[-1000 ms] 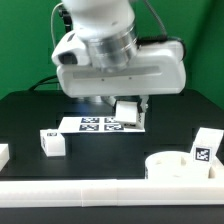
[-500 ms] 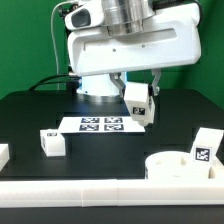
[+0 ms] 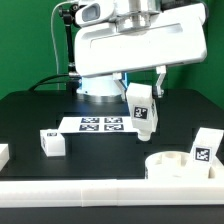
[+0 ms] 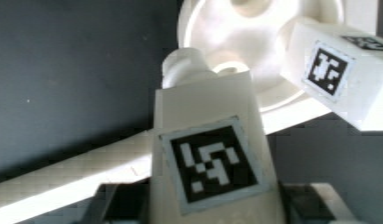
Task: Assemble stool
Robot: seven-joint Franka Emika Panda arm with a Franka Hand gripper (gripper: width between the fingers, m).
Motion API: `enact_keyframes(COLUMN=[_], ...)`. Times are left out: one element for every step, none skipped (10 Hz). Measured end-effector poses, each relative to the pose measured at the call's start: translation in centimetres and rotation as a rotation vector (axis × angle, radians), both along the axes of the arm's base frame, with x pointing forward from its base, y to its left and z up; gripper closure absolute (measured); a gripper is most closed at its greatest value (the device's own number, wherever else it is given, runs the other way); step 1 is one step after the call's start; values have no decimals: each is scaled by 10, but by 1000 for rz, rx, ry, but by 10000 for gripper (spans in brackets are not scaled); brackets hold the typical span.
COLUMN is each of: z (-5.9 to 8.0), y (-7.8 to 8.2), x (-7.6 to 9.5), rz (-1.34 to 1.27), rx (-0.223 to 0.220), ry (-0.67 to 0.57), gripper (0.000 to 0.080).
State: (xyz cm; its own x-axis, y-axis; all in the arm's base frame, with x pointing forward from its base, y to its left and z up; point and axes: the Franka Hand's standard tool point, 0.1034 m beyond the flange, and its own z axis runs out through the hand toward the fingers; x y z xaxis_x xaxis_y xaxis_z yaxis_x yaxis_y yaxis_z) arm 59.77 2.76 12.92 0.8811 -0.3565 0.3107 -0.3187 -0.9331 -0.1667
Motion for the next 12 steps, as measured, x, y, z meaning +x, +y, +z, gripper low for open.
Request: enact_keyframes(z=[3, -1, -1, 1, -1, -3, -4, -5, -6, -6, -6, -10], y=[0, 1, -3, -3, -2, 1, 10, 10, 9, 10, 8, 1], x=[4, 2, 5, 11, 19, 29, 32, 32, 32, 32, 32, 32], rz=[-2, 3, 11, 9, 11, 14, 5, 17, 15, 16, 21, 31], rx=[-26, -41, -45, -45, -45, -44, -34, -39, -39, -40, -52, -59], ry=[-75, -103, -101, -109, -117, -126, -128, -127, -126, -130, -150, -147], gripper=[472, 472, 472, 472, 472, 472, 472, 472, 472, 472, 472, 472])
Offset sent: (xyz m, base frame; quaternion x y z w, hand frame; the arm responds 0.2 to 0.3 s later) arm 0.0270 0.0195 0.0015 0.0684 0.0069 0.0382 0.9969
